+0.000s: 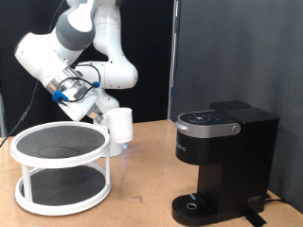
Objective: Make a cup of coffee with the keurig machine
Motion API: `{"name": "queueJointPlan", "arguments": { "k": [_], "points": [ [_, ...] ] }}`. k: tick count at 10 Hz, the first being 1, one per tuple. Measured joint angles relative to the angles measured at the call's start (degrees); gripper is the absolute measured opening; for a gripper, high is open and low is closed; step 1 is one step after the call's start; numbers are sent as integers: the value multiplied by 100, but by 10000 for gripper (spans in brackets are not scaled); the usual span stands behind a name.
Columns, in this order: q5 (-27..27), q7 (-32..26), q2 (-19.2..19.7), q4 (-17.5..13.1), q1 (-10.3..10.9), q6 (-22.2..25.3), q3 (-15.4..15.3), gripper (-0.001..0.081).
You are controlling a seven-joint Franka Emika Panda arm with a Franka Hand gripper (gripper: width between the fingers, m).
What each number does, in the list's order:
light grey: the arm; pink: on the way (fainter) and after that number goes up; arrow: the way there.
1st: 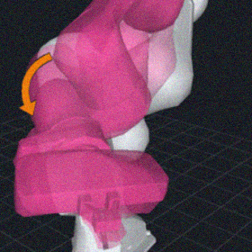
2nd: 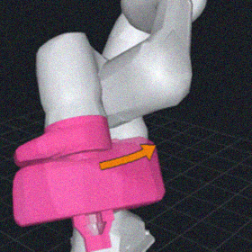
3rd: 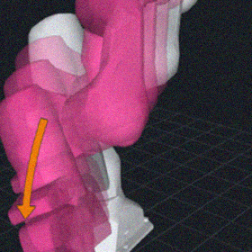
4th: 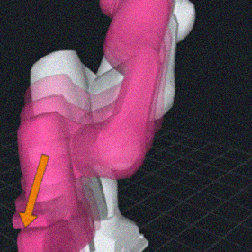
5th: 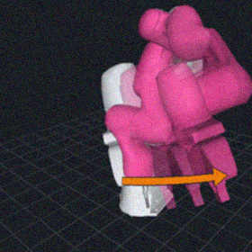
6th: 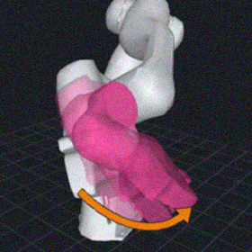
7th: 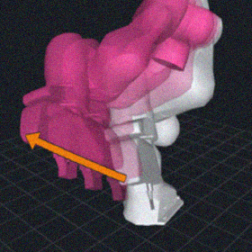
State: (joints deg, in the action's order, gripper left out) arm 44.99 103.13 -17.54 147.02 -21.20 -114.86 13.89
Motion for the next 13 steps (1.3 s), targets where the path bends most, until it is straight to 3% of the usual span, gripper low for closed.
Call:
{"name": "queueJointPlan", "arguments": {
  "k": [6, 9, 11, 13],
  "points": [
    [325, 348, 462, -42, 213, -1090, -548, 3],
    [207, 523, 526, -77, 173, -828, -524, 3],
    [-114, 1079, 865, -149, 200, -1191, -713, 3],
    [-124, 1251, 1309, -334, 248, -1515, -893, 3]
  ]
}}
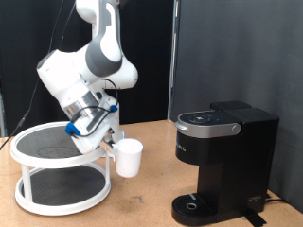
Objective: Make a cup of coffee with the keurig machine
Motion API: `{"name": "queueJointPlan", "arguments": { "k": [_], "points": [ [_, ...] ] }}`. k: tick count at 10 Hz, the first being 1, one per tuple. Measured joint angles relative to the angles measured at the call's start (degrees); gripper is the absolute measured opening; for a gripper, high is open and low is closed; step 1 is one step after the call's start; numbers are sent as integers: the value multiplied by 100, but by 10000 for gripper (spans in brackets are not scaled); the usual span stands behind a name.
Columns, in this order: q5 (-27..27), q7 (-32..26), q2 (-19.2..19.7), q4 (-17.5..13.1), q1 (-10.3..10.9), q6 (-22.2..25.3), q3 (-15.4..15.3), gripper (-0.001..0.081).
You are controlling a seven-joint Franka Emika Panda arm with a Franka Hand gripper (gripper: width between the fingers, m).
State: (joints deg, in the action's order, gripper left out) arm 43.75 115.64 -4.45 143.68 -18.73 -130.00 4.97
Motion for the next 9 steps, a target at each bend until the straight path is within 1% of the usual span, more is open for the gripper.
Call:
{"name": "queueJointPlan", "arguments": {
  "k": [2, 4, 6, 9],
  "points": [
    [143, 0, 411, -290, 48, -126, -132, 3],
    [263, -77, 721, -542, 90, -214, -257, 3],
    [445, -316, 903, -595, 146, -462, -430, 3],
    [938, -780, 1017, -505, 306, -837, -781, 3]
  ]
}}
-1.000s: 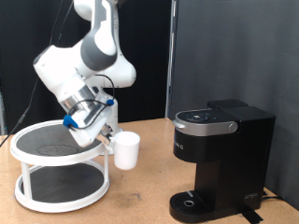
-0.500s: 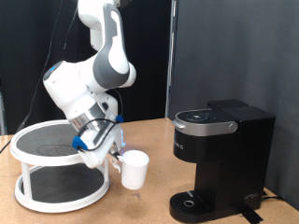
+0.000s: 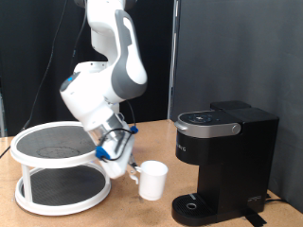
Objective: Make a cup of coffee with the keurig machine
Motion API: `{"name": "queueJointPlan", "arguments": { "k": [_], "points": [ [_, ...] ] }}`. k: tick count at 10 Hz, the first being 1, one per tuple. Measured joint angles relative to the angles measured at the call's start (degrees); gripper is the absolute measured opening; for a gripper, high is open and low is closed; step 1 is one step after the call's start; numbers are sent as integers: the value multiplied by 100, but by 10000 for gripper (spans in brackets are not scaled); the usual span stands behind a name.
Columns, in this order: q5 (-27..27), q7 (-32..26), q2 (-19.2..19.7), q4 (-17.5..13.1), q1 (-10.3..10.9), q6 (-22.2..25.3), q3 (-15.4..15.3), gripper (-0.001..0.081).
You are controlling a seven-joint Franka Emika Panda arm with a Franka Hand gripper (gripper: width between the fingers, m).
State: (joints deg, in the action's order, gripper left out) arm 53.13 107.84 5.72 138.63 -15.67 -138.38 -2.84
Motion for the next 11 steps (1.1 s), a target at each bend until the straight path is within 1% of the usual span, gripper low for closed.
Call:
{"name": "queueJointPlan", "arguments": {
  "k": [4, 8, 10, 11],
  "points": [
    [351, 0, 101, 216, 295, -549, -477, 3],
    [1074, -85, 425, 286, 598, -1267, -1019, 3],
    [1279, -92, 621, 279, 670, -1503, -1189, 3],
    [1400, -174, 625, 272, 665, -1507, -1204, 3]
  ]
}}
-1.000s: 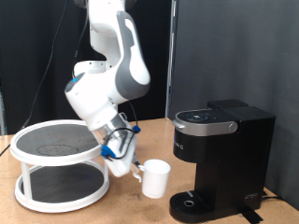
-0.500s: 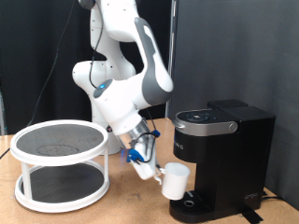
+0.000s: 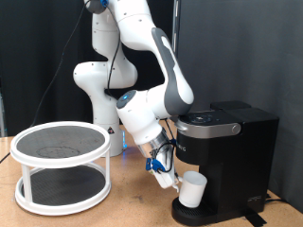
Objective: Make a cup of coffee with the keurig machine
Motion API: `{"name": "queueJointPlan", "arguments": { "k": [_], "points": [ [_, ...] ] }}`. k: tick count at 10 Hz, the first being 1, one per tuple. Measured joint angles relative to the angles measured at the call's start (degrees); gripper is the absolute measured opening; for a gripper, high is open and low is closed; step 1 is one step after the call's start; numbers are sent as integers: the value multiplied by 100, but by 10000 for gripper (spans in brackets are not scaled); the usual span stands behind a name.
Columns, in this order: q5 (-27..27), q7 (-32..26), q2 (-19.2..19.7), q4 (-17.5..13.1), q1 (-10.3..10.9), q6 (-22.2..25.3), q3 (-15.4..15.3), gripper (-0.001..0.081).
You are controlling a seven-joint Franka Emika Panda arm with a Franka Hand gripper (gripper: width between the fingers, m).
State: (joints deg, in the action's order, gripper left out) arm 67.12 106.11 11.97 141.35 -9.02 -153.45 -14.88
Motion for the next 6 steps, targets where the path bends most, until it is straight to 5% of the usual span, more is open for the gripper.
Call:
{"name": "queueJointPlan", "arguments": {
  "k": [5, 6],
  "points": [
    [224, -154, 0, 12, 1, -34, -25, 3],
    [301, -231, 0, 15, 1, -83, -35, 80]
  ]
}}
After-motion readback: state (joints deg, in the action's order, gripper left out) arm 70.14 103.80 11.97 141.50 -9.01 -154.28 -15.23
